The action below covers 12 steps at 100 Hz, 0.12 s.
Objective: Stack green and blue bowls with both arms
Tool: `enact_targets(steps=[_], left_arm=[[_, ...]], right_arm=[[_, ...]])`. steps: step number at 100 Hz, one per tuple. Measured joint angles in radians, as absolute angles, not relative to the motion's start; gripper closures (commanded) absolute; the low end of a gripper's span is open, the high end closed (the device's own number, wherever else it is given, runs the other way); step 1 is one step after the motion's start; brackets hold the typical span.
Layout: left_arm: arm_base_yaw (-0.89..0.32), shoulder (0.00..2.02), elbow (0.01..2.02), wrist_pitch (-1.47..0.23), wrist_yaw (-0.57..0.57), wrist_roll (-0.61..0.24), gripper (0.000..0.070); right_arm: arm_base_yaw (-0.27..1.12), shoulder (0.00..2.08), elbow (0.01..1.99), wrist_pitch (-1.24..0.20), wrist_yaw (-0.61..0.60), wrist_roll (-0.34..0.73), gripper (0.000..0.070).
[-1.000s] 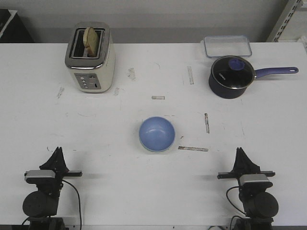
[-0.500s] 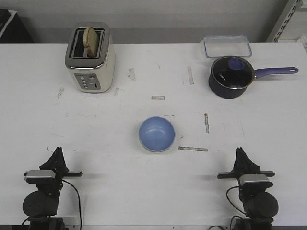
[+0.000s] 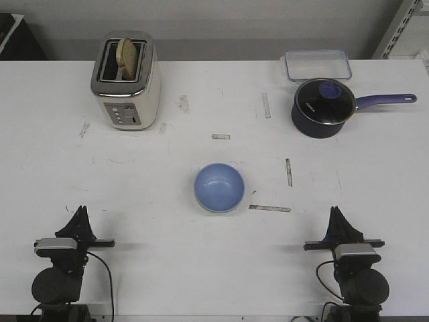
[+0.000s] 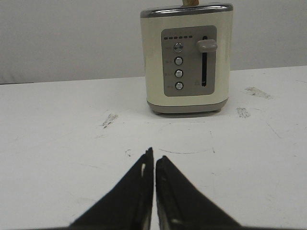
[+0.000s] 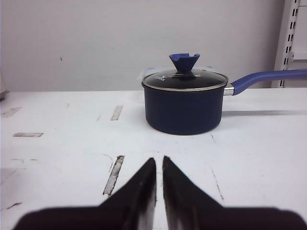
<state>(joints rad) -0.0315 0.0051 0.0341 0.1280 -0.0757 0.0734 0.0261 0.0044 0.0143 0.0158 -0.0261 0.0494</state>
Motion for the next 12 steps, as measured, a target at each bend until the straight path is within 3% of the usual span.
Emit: enact_targets(steps=[12], left_arm=[[-0.031,0.005,0.034,0.128,-0.076,0.073,0.0698]], right_arm=[[0.026,0.004,0.014,0.016,-0.026,0.049,0.0687]])
